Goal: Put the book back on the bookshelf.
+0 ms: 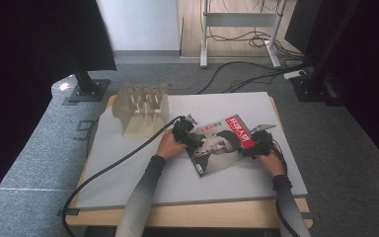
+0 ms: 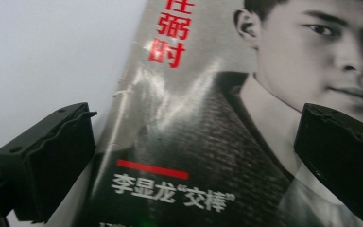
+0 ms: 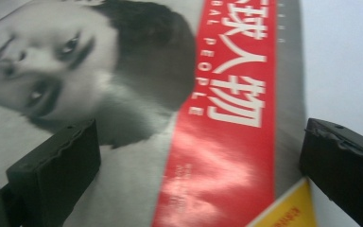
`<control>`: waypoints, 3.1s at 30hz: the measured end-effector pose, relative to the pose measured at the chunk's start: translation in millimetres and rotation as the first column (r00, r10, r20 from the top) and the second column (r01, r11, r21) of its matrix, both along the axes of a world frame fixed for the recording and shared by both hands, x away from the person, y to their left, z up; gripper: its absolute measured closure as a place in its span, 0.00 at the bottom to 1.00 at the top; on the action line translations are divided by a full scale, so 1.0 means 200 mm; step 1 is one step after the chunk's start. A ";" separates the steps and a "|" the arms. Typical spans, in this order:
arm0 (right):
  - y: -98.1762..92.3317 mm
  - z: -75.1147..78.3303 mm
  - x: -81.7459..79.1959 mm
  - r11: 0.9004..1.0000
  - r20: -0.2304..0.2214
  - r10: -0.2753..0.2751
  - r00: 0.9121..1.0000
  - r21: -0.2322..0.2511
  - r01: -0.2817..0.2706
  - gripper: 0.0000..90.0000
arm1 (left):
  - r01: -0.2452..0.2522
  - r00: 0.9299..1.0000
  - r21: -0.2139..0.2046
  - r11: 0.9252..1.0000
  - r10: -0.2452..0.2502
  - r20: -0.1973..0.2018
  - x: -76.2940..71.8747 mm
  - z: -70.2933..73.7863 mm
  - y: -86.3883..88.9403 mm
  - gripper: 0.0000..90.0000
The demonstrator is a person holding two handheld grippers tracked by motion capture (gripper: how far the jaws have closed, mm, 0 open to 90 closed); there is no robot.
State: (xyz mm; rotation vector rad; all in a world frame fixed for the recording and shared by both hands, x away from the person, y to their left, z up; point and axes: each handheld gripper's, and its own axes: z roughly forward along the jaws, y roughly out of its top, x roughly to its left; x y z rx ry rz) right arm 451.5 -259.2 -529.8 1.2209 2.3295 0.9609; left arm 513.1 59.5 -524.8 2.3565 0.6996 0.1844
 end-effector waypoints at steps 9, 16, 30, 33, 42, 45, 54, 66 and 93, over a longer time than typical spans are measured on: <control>0.05 0.02 -0.01 1.000 -0.014 0.020 1.000 -0.013 -0.020 0.05 | -0.024 1.000 -0.028 0.999 0.024 0.013 -0.05 -0.01 0.01 0.00; -0.04 0.00 0.05 0.999 -0.037 -0.051 0.998 0.005 0.051 0.00 | -0.025 1.000 -0.025 0.999 0.025 0.012 -0.06 -0.01 0.01 0.00; -0.05 0.00 0.03 1.000 -0.034 0.001 0.999 0.022 0.000 0.05 | -0.027 1.000 0.013 1.000 0.027 -0.006 -0.10 0.00 0.01 0.00; -0.04 0.00 0.02 1.000 -0.028 -0.009 1.000 0.027 0.010 0.04 | -0.029 1.000 0.011 1.000 0.029 -0.007 -0.11 0.00 0.02 0.00; 0.02 0.00 -0.06 0.999 -0.024 0.025 0.999 0.030 -0.024 0.04 | -0.031 1.000 0.004 1.000 0.031 -0.005 -0.24 0.00 0.11 0.00; 0.04 0.00 -0.08 0.999 -0.021 0.038 0.999 0.031 -0.037 0.04 | -0.030 1.000 0.005 1.000 0.030 -0.007 -0.28 0.00 0.14 0.00; 0.17 -0.01 -0.18 0.997 -0.012 0.075 0.997 0.034 -0.074 0.02 | -0.042 0.999 0.027 0.999 0.043 -0.018 -0.41 0.01 0.26 0.00; 0.26 0.00 -0.24 0.993 -0.022 0.119 0.993 0.020 -0.118 0.02 | -0.044 0.999 0.026 0.999 0.044 -0.014 -0.54 0.01 0.36 0.00; 0.15 0.00 -0.40 0.996 0.004 0.061 0.998 -0.059 -0.061 0.00 | -0.115 0.993 0.073 0.991 0.113 0.029 -0.58 0.11 0.55 0.00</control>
